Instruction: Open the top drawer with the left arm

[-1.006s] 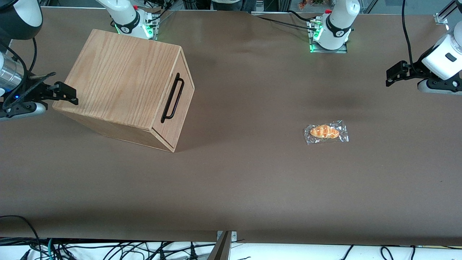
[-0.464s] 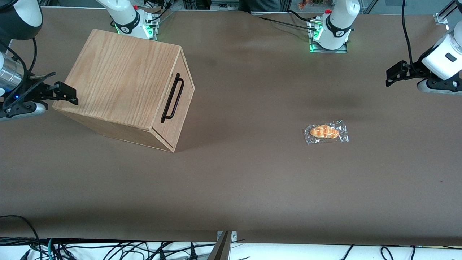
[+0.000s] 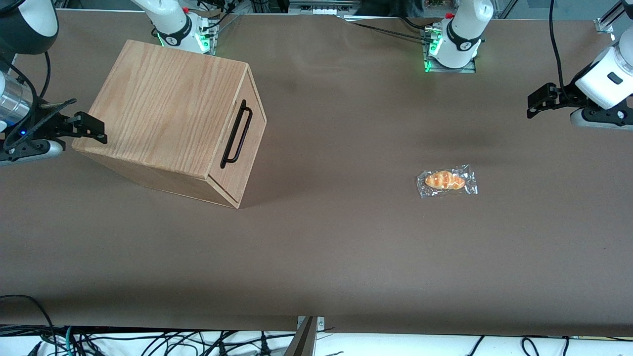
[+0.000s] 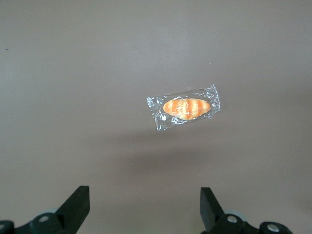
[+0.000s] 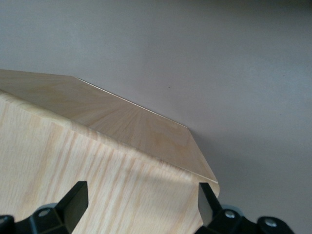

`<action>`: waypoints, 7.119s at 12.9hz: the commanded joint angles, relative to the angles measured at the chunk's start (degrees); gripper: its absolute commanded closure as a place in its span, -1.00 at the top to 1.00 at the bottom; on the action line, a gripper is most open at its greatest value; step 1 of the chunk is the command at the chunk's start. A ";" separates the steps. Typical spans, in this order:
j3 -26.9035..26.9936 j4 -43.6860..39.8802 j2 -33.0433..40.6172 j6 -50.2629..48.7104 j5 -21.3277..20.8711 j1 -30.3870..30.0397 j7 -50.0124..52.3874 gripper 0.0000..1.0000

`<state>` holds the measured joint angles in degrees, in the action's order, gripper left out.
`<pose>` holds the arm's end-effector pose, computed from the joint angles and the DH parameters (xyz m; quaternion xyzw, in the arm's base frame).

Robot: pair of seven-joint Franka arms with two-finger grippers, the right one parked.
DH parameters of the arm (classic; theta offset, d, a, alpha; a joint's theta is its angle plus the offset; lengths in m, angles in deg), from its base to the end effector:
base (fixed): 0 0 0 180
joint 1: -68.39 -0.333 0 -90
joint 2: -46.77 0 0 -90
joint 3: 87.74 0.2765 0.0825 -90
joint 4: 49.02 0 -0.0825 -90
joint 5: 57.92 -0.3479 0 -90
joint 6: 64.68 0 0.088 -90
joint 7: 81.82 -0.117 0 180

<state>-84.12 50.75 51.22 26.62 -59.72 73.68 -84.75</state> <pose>0.4944 -0.0099 0.5420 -0.9984 0.0412 0.0353 0.0128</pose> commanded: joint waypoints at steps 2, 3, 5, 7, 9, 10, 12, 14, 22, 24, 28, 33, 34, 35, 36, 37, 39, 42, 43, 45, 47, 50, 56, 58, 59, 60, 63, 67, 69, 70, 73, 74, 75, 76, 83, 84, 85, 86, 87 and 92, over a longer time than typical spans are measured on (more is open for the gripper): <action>0.06 -1.33 -0.32 -1.22 0.93 0.07 -1.20 1.00; -0.02 -1.33 -0.32 -1.22 0.93 0.16 -1.20 1.00; -0.02 -1.25 -0.32 -1.22 0.93 0.07 -1.20 1.00; -0.02 -1.33 -0.41 -1.22 0.93 0.16 -1.20 1.00; -0.02 -1.33 -0.41 -1.22 0.93 0.16 -1.20 1.00; -0.02 -1.33 -0.41 -1.22 0.93 0.16 -1.20 1.00; -0.02 -1.33 -0.41 -1.22 0.93 0.16 -1.20 1.00; -0.11 -1.33 -0.85 -1.13 1.36 0.07 -0.68 1.00; -5.10 -6.77 -16.11 -0.95 25.67 2.97 3.81 1.00; -8.09 -10.37 -21.13 -0.17 31.58 4.81 6.69 1.00; -9.16 -12.41 -25.98 15.00 35.28 16.65 18.20 1.00; -9.16 -12.58 -30.02 30.31 37.93 28.53 26.73 1.00; -9.16 -12.76 -30.99 32.77 37.93 30.29 28.05 1.00; -9.16 -13.80 -32.30 34.88 37.93 32.13 29.11 1.00; -9.16 -15.47 -33.88 36.04 37.84 33.72 29.99 1.00; -9.16 -17.92 -35.81 36.40 37.93 35.04 30.78 1.00; -9.16 -23.28 -39.51 36.40 37.67 37.15 34.03 1.00; -9.08 -25.85 -41.81 36.92 37.49 39.35 35.45 1.00; -9.08 -25.86 -42.16 37.97 37.40 39.88 35.62 1.00; -8.99 -25.86 -43.21 39.29 37.31 41.20 35.71 1.00; -8.99 -25.85 -43.74 40.35 37.14 42.17 36.15 1.00; -8.81 -25.77 -44.18 40.35 36.87 42.17 35.98 1.00; -8.55 -25.59 -44.80 40.35 36.70 41.82 34.32 1.00; -8.55 -25.59 -44.80 40.27 36.70 41.38 33.96 1.00; -8.55 -25.59 -44.80 40.27 36.70 41.38 33.09 1.00; -8.55 -25.59 -44.80 40.27 36.78 41.21 32.03 1.00; -8.55 -25.50 -44.89 40.27 36.70 41.21 32.02 1.00; -8.46 -25.24 -44.97 40.27 32.86 41.56 32.02 1.00; -8.46 -25.15 -44.97 40.27 31.07 41.56 32.20 1.00; -8.37 -25.07 -44.89 40.00 30.90 41.47 32.02 1.00; -8.46 -24.98 -44.71 39.30 26.25 41.21 32.64 1.00; -8.46 -24.98 -44.71 38.95 25.89 41.21 32.64 1.00; -8.37 -24.98 -44.71 38.16 25.54 41.12 32.46 1.00; -8.37 -24.98 -44.62 37.20 23.62 40.86 32.46 1.00; -8.46 -25.42 -44.36 32.19 21.76 37.08 30.27 1.00; -8.55 -25.59 -44.27 31.40 21.76 36.55 29.57 1.00; -8.64 -25.59 -44.18 31.04 21.84 35.76 29.04 1.00; -8.64 -25.68 -44.18 29.99 21.93 35.32 28.95 1.00; -8.72 -25.77 -44.18 29.11 22.02 34.88 28.25 1.00; -8.81 -25.77 -43.48 26.91 22.02 32.86 27.28 1.00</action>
<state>-92.70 25.59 7.42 55.03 -36.21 107.79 -57.13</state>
